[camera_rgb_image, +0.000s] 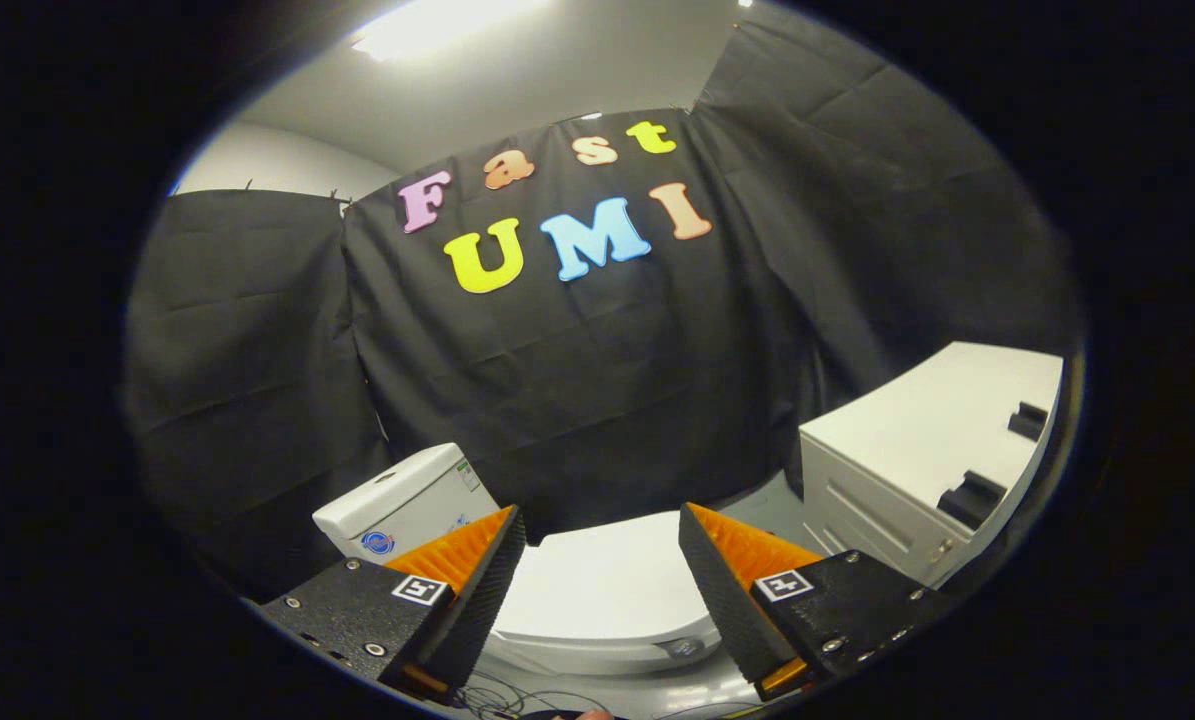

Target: Open the toilet lid.

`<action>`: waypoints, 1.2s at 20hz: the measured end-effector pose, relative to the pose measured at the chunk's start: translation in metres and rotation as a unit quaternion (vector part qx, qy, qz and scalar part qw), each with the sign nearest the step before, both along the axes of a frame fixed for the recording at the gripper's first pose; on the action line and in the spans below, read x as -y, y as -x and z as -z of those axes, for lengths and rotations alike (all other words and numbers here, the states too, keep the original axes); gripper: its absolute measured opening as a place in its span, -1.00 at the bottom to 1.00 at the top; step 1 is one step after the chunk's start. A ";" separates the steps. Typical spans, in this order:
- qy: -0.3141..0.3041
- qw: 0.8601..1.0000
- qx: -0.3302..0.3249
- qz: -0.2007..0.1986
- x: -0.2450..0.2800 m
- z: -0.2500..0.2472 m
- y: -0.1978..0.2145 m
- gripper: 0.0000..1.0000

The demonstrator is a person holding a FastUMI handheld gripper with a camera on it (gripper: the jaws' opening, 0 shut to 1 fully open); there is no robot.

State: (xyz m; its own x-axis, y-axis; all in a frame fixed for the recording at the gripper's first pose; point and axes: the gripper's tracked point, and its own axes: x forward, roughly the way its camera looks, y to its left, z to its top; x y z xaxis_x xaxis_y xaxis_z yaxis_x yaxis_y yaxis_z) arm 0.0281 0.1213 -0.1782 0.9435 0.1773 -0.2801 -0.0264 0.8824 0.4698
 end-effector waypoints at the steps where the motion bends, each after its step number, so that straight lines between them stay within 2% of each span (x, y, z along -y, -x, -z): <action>1: -0.021 1.000 -0.013 0.002 -0.006 0.014 0.000 0.91; 4: -0.065 0.997 -0.050 -0.004 -0.026 0.056 0.004 0.91; 7: -0.054 0.995 -0.075 -0.037 -0.044 0.095 0.009 0.91; 10: -0.065 0.990 -0.118 -0.045 -0.051 0.134 0.016 0.92; 16: -0.112 0.974 -0.197 -0.023 -0.053 0.200 0.035 0.90; 19: -0.118 0.964 -0.238 -0.008 -0.050 0.230 0.032 0.90; 24: -0.144 0.952 -0.268 0.032 -0.023 0.263 0.033 0.90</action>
State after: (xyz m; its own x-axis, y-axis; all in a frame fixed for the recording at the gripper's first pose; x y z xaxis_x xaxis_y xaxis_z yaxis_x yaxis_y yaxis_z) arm -0.0050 0.1440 -0.4409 0.6898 0.2661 -0.6734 0.3350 0.7072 0.6226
